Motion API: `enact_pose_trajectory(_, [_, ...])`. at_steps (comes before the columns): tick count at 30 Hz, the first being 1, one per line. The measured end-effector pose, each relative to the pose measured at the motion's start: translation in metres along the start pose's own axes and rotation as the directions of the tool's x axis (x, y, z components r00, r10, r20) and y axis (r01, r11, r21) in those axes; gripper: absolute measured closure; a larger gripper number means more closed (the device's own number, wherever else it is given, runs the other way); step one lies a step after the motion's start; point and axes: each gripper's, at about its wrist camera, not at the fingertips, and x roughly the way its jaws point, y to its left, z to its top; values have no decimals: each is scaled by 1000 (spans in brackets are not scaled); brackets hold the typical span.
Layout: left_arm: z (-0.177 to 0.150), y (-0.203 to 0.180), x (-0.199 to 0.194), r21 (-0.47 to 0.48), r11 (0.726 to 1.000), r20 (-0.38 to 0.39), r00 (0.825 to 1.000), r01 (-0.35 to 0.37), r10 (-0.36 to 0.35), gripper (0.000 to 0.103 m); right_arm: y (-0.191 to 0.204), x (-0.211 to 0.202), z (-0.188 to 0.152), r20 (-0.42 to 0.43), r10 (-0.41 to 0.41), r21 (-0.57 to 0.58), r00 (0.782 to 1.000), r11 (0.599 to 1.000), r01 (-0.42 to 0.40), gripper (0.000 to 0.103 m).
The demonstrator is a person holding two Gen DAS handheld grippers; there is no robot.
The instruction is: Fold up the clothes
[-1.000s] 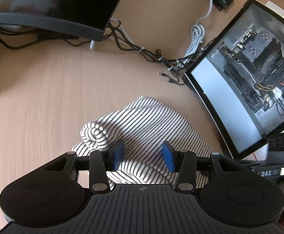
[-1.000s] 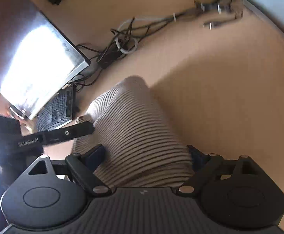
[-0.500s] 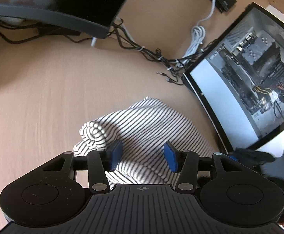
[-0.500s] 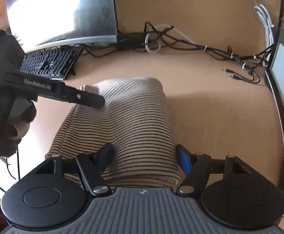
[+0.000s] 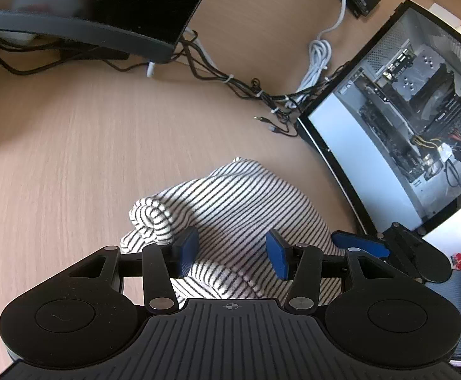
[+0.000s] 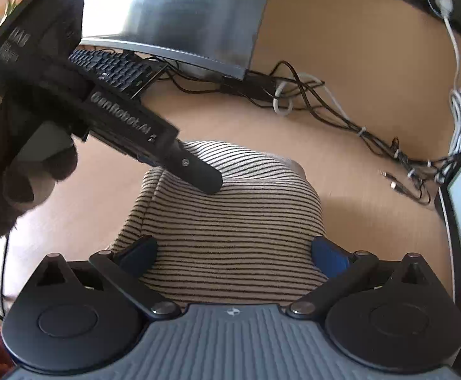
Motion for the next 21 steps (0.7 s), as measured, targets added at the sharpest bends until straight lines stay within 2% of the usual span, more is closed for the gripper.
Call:
enact_pose_trajectory(2, [0, 1, 0, -1, 1000, 1, 1000, 7, -7, 51, -8, -2, 4, -19, 32, 48, 999, 998, -31, 0])
enact_pose_trajectory(4, [0, 2, 1, 1, 1000, 0, 1000, 14, -14, 51, -26, -7, 7, -28, 76, 154, 997, 985, -71, 0])
enact_pose_trajectory(6, [-1, 3, 1, -9, 1000, 7, 1000, 17, -17, 51, -44, -12, 10, -33, 120, 260, 992, 960, -107, 0])
enact_pose_trajectory(10, [-2, 5, 1, -36, 999, 24, 1000, 19, -18, 51, -85, 5, -3, -82, 166, 445, 983, 888, -113, 0])
enact_pose_trajectory(13, [-4, 6, 1, -54, 998, 36, 999, 17, -15, 51, -99, 18, -21, -63, 294, 530, 954, 820, -218, 0])
enact_pose_trajectory(17, [-6, -2, 2, -57, 998, 53, 998, -29, 32, 51, -105, 38, -30, -13, 450, 583, 893, 729, -359, 0])
enact_pose_trajectory(19, [-7, -5, 2, -82, 995, 62, 996, -56, 61, 51, -100, 40, -24, -25, 488, 532, 873, 746, -401, 0])
enact_pose_trajectory(20, [-7, -7, 2, -87, 994, 66, 995, -69, 74, 51, -98, 40, -20, -29, 503, 506, 864, 753, -421, 4])
enact_pose_trajectory(21, [-8, -8, 3, -93, 992, 70, 994, -80, 87, 50, -96, 35, -16, -14, 500, 477, 866, 764, -434, 10])
